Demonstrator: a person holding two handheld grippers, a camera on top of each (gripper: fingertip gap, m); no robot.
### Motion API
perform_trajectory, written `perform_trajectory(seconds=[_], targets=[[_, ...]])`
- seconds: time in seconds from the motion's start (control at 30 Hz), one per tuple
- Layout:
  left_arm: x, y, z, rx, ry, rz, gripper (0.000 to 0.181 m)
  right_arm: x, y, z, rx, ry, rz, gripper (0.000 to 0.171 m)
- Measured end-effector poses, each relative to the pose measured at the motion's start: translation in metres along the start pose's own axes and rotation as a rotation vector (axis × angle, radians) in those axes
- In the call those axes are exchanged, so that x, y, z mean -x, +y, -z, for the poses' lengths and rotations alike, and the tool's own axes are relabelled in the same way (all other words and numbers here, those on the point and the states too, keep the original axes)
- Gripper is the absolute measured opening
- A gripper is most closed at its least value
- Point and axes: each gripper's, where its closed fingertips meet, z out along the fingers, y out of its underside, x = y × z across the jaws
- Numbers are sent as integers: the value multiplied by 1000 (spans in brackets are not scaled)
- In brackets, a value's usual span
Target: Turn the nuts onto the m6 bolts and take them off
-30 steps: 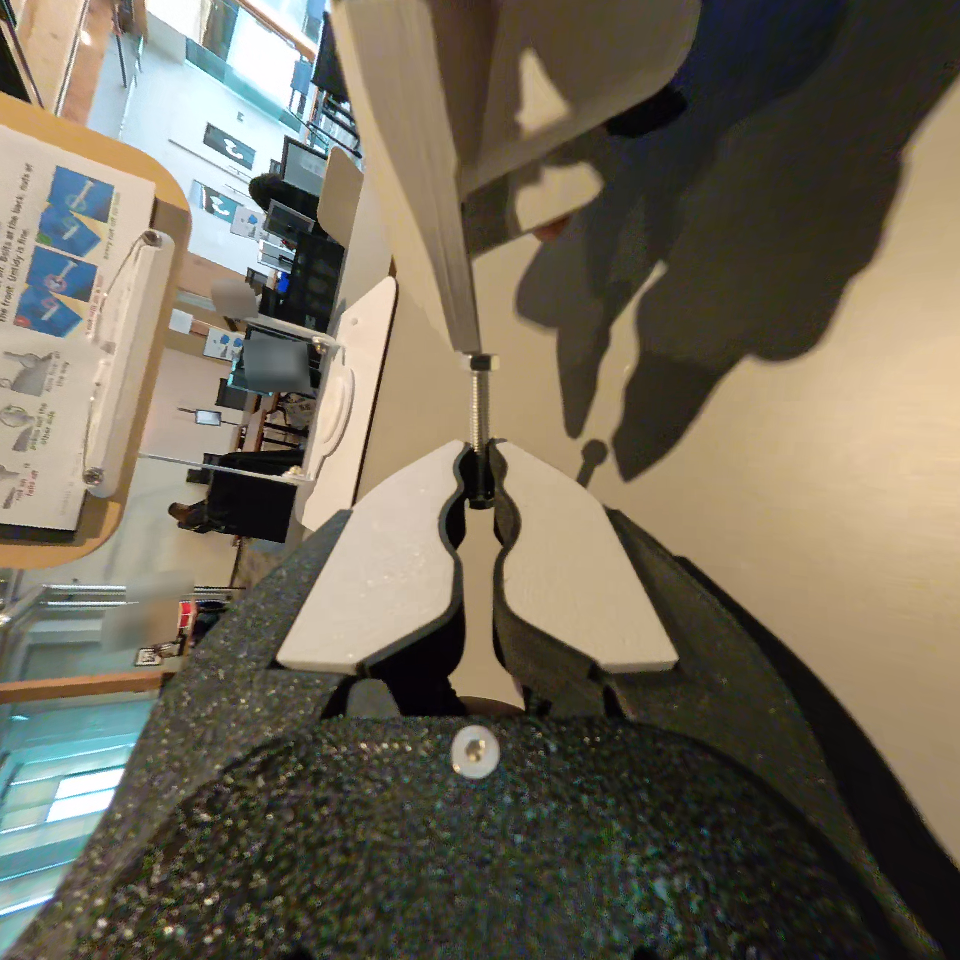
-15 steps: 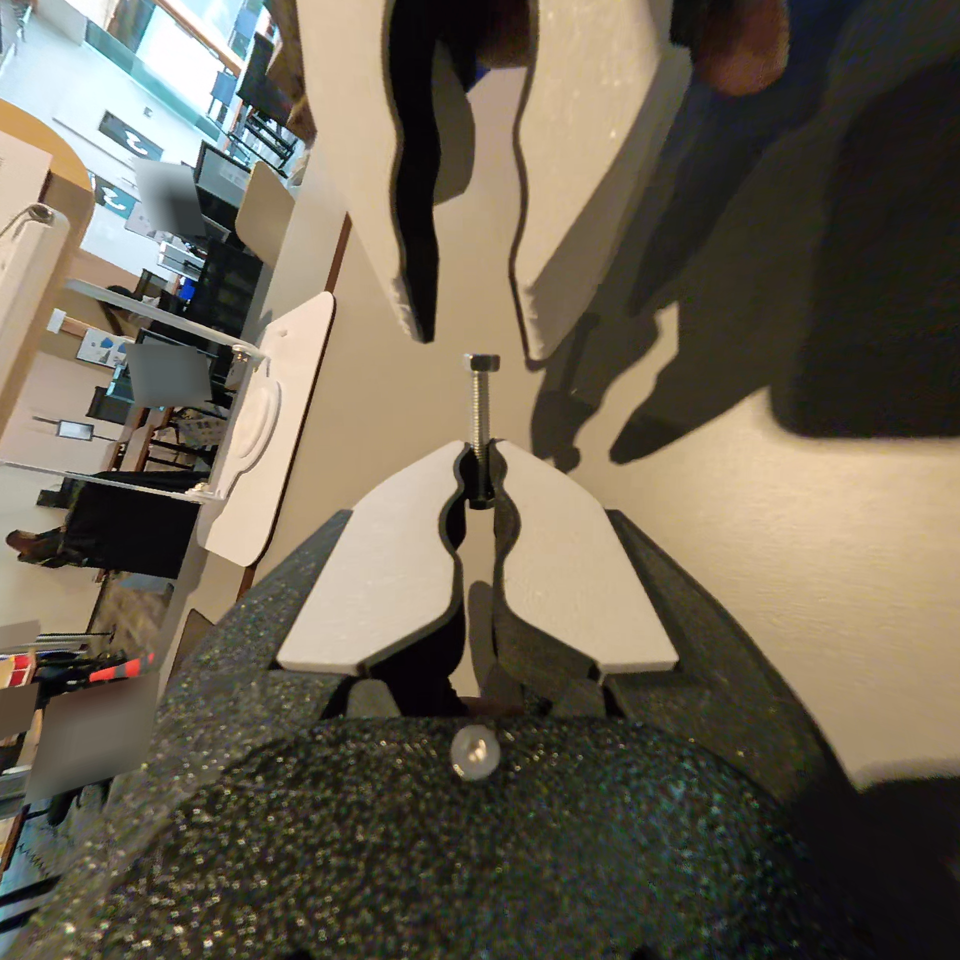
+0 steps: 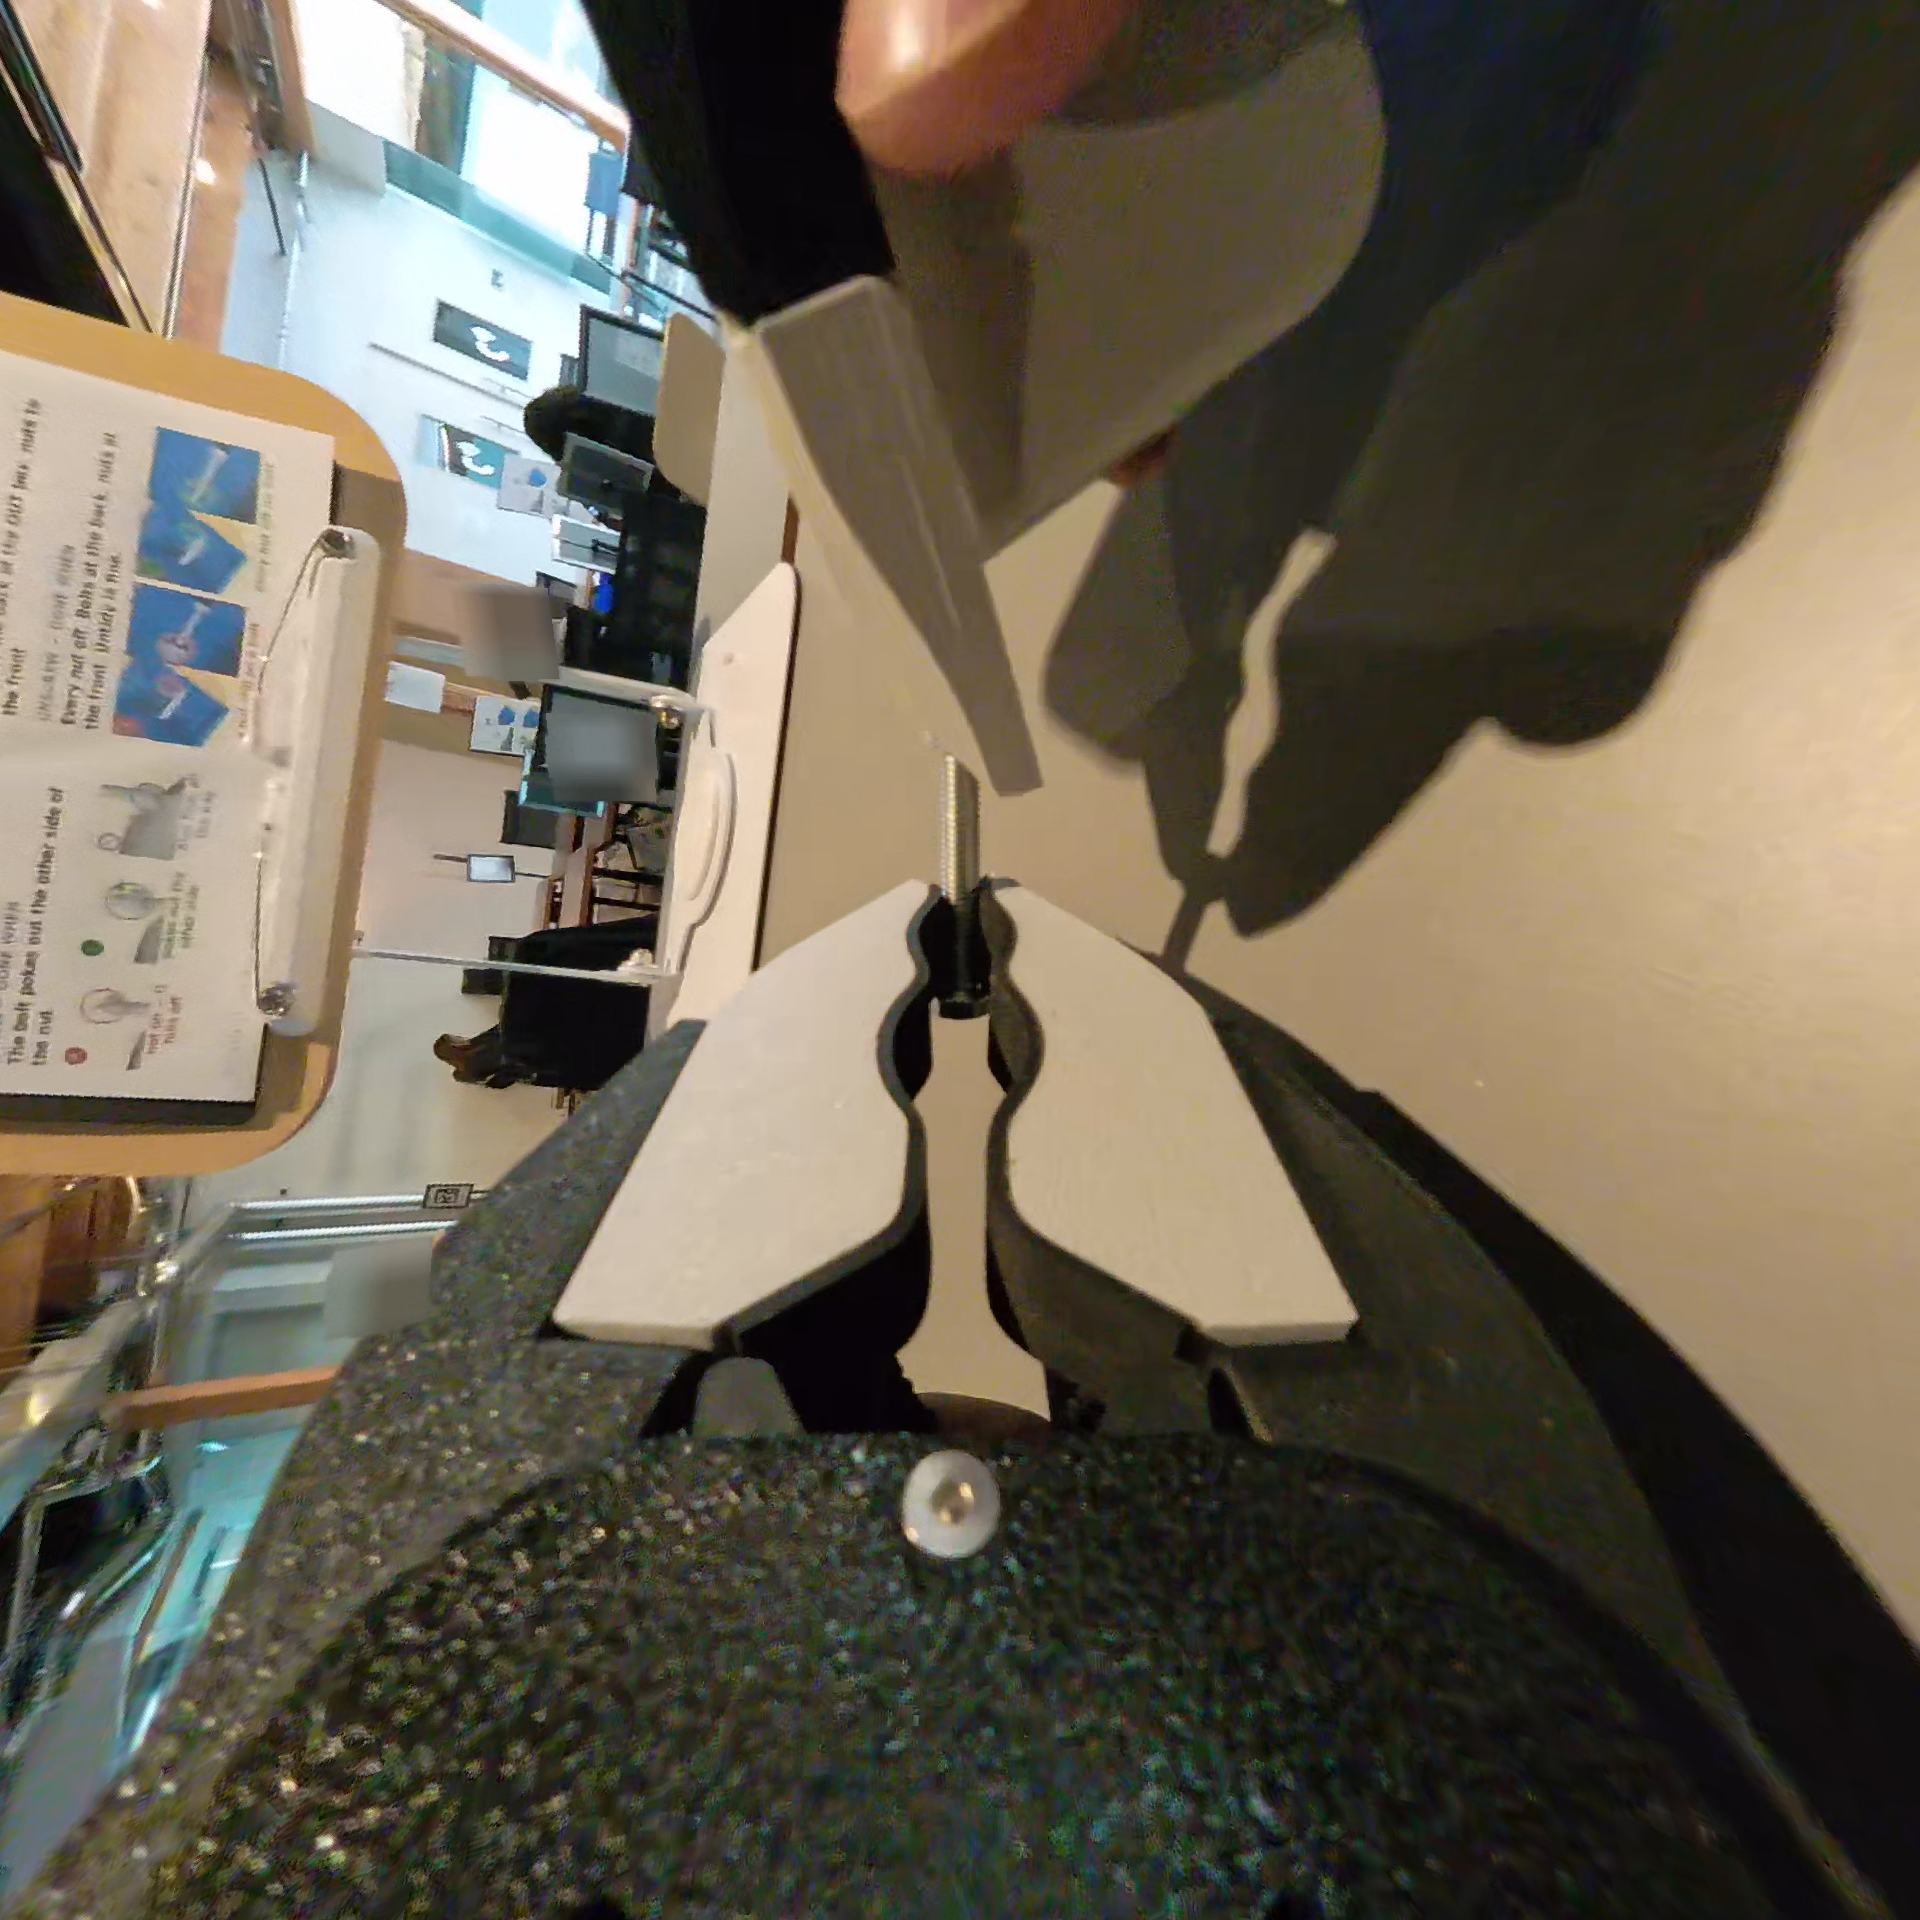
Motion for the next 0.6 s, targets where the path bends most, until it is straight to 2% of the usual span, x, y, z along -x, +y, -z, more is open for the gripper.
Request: perform_trajectory(seconds=[0.03, 0.1, 0.2, 0.27, 0.4, 0.6], targets=[[2, 0, 0, -4, -5, 25, 5, 1, -1, 0, -15, -30, -27, 14], [5, 1, -1, -18, -1, 100, 5, 1, -6, 1, -46, -42, 7, 39], [7, 5, 0, -48, 27, 217, 5, -11, -10, 5, -69, 78, 223, 57], [4, 7, 0, -64, 63, 260, 5, -16, -16, 10, -102, 185, 418, 55], [-7, 2, 0, -90, 133, 263, 5, -8, -14, 12, -100, 289, 771, 37], [-18, -8, 3, -135, 206, 232, 5, 5, -3, 6, -61, 282, 948, 22]])
